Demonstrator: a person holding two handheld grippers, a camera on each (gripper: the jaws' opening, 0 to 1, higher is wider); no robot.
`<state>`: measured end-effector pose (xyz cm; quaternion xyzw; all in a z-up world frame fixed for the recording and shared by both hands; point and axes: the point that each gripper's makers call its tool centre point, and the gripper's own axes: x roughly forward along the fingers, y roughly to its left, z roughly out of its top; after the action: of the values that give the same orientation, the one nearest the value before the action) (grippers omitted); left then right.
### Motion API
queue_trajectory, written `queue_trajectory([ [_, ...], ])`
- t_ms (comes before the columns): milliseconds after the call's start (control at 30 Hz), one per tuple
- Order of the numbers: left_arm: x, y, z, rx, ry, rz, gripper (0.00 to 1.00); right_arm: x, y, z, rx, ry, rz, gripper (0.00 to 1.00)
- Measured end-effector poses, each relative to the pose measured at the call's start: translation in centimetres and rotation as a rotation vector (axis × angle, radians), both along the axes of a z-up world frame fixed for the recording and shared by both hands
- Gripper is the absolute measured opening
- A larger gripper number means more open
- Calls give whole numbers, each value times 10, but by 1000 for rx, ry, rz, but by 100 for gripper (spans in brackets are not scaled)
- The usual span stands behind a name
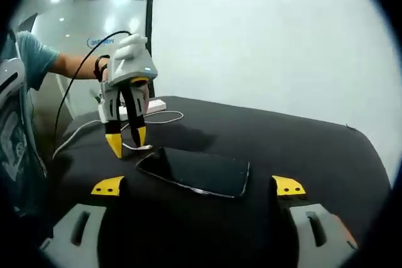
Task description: Connect the charging cable to the phone, plug the charger into the socket, and turn on the power strip switch to charge the phone.
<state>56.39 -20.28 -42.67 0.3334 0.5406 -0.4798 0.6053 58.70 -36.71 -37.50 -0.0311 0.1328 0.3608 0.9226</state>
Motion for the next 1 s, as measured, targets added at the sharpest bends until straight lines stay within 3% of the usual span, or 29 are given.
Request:
queue_trajectory([
  [200, 7, 0, 0, -1, 0, 41, 20, 0, 3, -2, -5, 1, 1, 87],
  [300, 12, 1, -2, 5, -18, 65, 12, 1, 1, -4, -15, 7, -2, 87],
  [333, 15, 2, -2, -3, -30, 24, 6, 1, 1, -5, -16, 8, -3, 87],
  [367, 17, 3, -2, 2, -46, 34, 2, 1, 0, -5, -15, 9, -3, 87],
  [500, 12, 3, -2, -8, -28, 27, 0, 0, -1, -4, -18, 8, -7, 86],
  [667, 3, 6, -1, 68, -15, -9, 0, 2, -1, -3, -11, 6, -14, 86],
  [800, -7, 7, 0, 151, 50, -47, 0, 0, 3, -5, 4, 15, -2, 90],
  [900, -2, 5, 0, 196, 44, -76, 0, -1, 7, -8, 2, 21, 11, 93],
  [1000, -1, 5, -1, 230, 85, -73, 0, -2, 9, -11, -2, 16, 24, 93],
])
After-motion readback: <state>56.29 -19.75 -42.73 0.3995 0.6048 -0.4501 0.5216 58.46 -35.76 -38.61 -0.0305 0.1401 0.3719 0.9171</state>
